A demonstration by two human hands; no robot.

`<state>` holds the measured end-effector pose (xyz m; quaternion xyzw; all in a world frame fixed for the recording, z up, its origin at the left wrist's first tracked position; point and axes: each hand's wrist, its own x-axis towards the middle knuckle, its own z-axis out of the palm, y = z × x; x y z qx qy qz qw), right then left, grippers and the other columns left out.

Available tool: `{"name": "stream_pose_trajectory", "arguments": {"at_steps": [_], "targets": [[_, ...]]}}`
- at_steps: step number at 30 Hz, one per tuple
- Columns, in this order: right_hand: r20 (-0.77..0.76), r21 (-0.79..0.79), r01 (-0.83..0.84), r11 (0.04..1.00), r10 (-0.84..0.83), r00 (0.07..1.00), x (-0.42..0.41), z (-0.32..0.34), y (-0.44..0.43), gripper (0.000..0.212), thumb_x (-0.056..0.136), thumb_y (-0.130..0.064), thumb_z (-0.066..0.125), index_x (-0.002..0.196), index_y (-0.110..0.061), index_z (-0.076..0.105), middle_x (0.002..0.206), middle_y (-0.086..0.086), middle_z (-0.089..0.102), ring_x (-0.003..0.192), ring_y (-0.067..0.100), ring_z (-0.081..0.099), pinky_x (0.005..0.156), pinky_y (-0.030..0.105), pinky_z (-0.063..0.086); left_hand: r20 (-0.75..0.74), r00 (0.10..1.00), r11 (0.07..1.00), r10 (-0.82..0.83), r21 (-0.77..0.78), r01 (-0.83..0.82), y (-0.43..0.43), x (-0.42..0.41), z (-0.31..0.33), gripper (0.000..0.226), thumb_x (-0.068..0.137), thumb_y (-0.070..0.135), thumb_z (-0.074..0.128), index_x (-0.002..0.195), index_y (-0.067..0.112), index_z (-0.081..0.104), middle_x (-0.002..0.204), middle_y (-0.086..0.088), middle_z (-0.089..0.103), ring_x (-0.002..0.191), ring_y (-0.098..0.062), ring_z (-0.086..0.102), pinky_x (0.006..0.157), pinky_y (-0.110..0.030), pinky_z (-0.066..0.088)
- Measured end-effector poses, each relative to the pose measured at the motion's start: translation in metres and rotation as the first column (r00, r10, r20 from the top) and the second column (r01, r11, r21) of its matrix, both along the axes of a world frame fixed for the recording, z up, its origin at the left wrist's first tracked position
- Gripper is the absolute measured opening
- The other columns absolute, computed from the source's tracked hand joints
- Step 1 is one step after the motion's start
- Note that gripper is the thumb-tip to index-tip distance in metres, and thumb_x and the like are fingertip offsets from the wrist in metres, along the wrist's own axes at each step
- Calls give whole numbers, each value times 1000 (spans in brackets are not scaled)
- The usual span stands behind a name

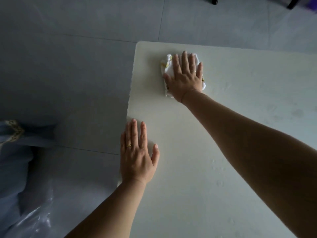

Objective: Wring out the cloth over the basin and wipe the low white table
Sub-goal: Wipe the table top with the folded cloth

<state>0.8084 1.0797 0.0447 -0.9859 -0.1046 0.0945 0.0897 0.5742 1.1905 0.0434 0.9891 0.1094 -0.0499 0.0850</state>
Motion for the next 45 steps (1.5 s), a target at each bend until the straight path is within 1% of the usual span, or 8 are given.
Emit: {"name": "stream_pose_trajectory", "arguments": {"at_steps": [2, 9, 16, 24, 31, 39, 41, 45], "targets": [[29, -17, -56, 998, 57, 998, 3, -1, -28, 70, 92, -61, 20, 150, -26, 4, 160, 2, -3, 146, 23, -8, 116, 46, -9, -4, 1000, 1000, 4, -3, -4, 1, -1, -1, 71, 89, 44, 32, 149, 8, 24, 157, -18, 17, 145, -33, 16, 117, -48, 18], [-10, -2, 373, 928, -373, 928, -20, -2, -38, 71, 93, -58, 22, 151, -21, 4, 160, 6, -4, 145, 28, -10, 116, 50, -7, 8, 1000, 1000, -13, -5, 13, 1, -2, -1, 71, 88, 43, 32, 149, 6, 25, 157, -17, 18, 145, -33, 16, 117, -48, 16], [25, 7, -49, 999, 49, 999, -75, -1, -32, 70, 93, -60, 26, 151, -25, 7, 160, 1, -1, 146, 21, -9, 117, 44, -7, -1, 1000, 1000, -11, -9, 11, 2, -1, 0, 71, 87, 43, 33, 147, 5, 27, 156, -19, 22, 145, -34, 17, 117, -48, 16], [-3, -25, 455, 890, -455, 891, -94, -3, -62, 70, 92, -57, 25, 151, -24, 5, 160, 6, -3, 145, 26, -11, 117, 49, -5, 7, 1000, 1000, -17, 4, 17, 2, 0, -4, 72, 87, 43, 31, 148, 5, 27, 156, -20, 20, 145, -35, 17, 117, -48, 16], [9, 3, 16, 1000, -16, 1000, -141, -1, -53, 70, 91, -61, 27, 150, -30, 6, 160, 3, -3, 146, 22, -11, 117, 45, -8, 24, 1000, 1000, -12, -13, 12, 2, -1, -2, 71, 88, 43, 29, 147, 4, 27, 157, -18, 19, 145, -33, 16, 117, -47, 16], [-24, -53, 458, 887, -460, 888, -163, 0, -89, 71, 92, -57, 27, 150, -26, 1, 159, 6, -6, 145, 25, -14, 116, 49, -7, 65, 998, 1000, -8, -27, 10, 2, -1, -5, 71, 86, 43, 30, 147, 5, 29, 156, -19, 22, 144, -34, 19, 117, -48, 16], [-20, -8, 391, 921, -391, 920, -185, 0, -54, 70, 92, -56, 28, 150, -26, 4, 159, 9, -5, 145, 28, -13, 116, 48, -11, 68, 998, 999, -12, -31, 14, 2, -1, -6, 72, 86, 43, 31, 147, 5, 29, 155, -20, 22, 144, -35, 20, 116, -49, 17], [-18, 15, 2, 1000, -1, 1000, -227, 1, -36, 70, 91, -59, 27, 150, -27, 8, 159, 5, -5, 144, 25, -15, 117, 47, -10, 87, 996, 999, -9, -41, 13, 2, -3, -6, 72, 85, 43, 31, 146, 5, 30, 155, -20, 23, 144, -34, 21, 117, -49, 17]]}}
